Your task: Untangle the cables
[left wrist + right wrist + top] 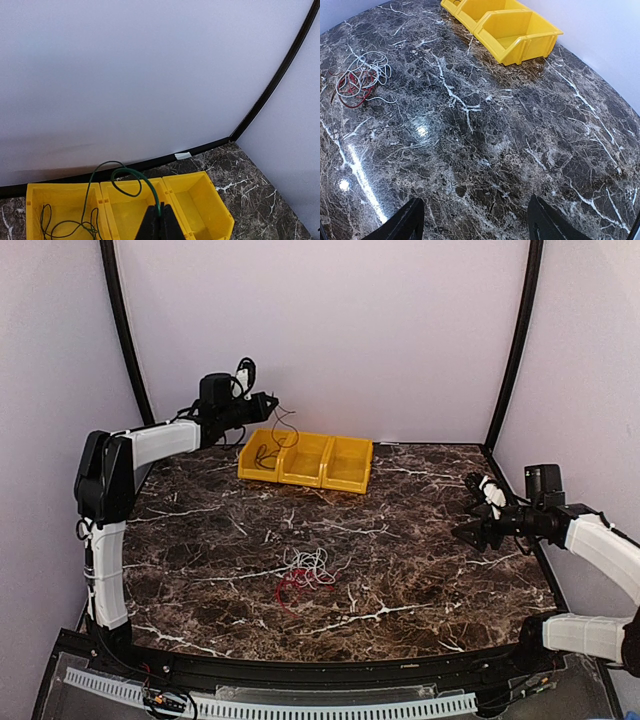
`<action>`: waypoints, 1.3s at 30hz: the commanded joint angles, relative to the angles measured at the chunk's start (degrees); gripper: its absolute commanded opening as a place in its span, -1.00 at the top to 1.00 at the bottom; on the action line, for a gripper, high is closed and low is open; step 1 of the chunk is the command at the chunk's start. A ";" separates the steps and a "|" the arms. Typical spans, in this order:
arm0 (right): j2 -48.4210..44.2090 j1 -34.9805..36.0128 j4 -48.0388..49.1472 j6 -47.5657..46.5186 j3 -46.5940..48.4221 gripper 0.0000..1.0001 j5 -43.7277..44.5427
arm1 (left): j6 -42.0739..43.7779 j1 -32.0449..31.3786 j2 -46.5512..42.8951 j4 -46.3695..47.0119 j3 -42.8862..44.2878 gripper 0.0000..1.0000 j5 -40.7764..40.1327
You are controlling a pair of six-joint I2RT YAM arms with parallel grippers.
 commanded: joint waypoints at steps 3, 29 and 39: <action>-0.02 -0.41 0.78 -0.40 -0.30 -0.45 -0.11 | 0.51 -0.03 -3.78 3.00 -4.81 1.00 -1.79; 0.67 -0.41 0.25 -0.81 -0.05 -0.45 0.04 | -2.95 6.74 -3.12 -1.52 -10.50 1.00 1.76; 2.32 -0.35 -0.84 -1.22 0.79 -0.45 -0.72 | -5.09 5.17 -4.52 0.73 -16.70 1.00 4.92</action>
